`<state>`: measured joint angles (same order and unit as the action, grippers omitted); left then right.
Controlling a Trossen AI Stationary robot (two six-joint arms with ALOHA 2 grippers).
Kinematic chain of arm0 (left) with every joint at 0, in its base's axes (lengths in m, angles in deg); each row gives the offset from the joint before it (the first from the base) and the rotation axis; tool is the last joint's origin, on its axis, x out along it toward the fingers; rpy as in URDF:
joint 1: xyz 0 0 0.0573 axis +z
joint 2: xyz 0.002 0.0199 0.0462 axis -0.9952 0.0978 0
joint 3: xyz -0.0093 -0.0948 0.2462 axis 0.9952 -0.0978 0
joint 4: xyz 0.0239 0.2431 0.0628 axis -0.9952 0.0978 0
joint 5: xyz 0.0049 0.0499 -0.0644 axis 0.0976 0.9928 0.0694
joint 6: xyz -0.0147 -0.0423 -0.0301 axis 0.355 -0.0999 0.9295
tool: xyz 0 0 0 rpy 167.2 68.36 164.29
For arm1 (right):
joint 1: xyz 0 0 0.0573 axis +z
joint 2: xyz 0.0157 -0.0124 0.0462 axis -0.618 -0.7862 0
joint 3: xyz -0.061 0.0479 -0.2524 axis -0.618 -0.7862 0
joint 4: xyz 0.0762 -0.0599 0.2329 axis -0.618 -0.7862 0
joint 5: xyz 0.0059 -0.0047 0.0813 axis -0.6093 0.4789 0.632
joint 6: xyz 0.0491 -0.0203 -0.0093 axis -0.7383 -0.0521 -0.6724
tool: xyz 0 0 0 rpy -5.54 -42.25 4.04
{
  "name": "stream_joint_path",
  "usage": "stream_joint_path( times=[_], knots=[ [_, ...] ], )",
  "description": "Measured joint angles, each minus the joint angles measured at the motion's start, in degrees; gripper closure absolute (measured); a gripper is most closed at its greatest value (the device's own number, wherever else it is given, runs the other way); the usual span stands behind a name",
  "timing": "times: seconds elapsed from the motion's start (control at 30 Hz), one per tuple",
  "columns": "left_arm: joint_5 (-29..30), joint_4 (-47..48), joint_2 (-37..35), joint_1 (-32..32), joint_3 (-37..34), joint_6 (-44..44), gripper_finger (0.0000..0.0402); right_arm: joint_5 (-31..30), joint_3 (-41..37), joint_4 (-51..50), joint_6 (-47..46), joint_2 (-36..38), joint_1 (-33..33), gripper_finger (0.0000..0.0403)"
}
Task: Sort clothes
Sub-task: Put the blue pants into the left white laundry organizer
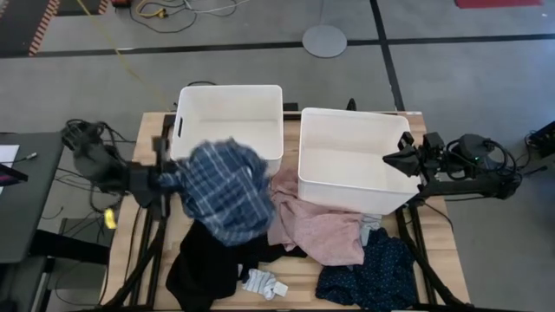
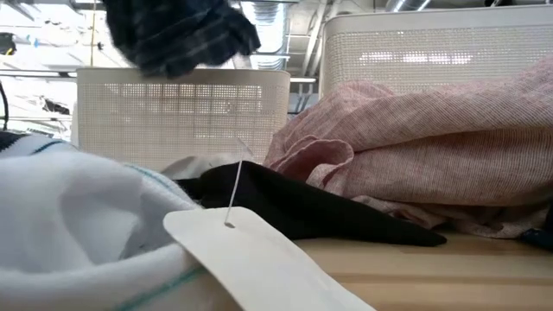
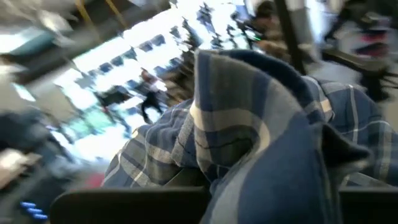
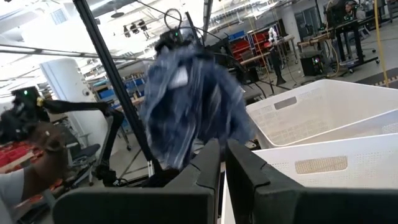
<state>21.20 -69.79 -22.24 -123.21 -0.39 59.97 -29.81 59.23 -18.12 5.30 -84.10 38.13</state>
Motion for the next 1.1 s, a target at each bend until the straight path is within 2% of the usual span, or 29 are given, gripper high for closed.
stream_joint_path(
  times=[0.13, 0.27, 0.83, 1.1],
  knots=[
    [3.42, -5.0, 1.9, 0.32, 5.17, -8.97, 0.0393, 0.0, 0.0, 0.0, 0.0, 0.0, -0.02, 0.0358],
    [4.51, -6.64, 3.89, 1.79, 9.1, -13.78, 0.0393, 0.0, 0.0, 0.0, 0.0, 0.0, -0.02, 0.0358],
    [4.93, -6.47, 7.54, 8.11, 11.03, -15.98, 0.0394, 0.0, 0.0, 0.0, 0.0, 0.0, -0.01, 0.0358],
    [4.86, -9.12, 7.52, 14.66, 11.05, -17.86, 0.0394, 0.0, 0.0, 0.0, 0.0, -0.01, -0.01, 0.0358]
  ],
)
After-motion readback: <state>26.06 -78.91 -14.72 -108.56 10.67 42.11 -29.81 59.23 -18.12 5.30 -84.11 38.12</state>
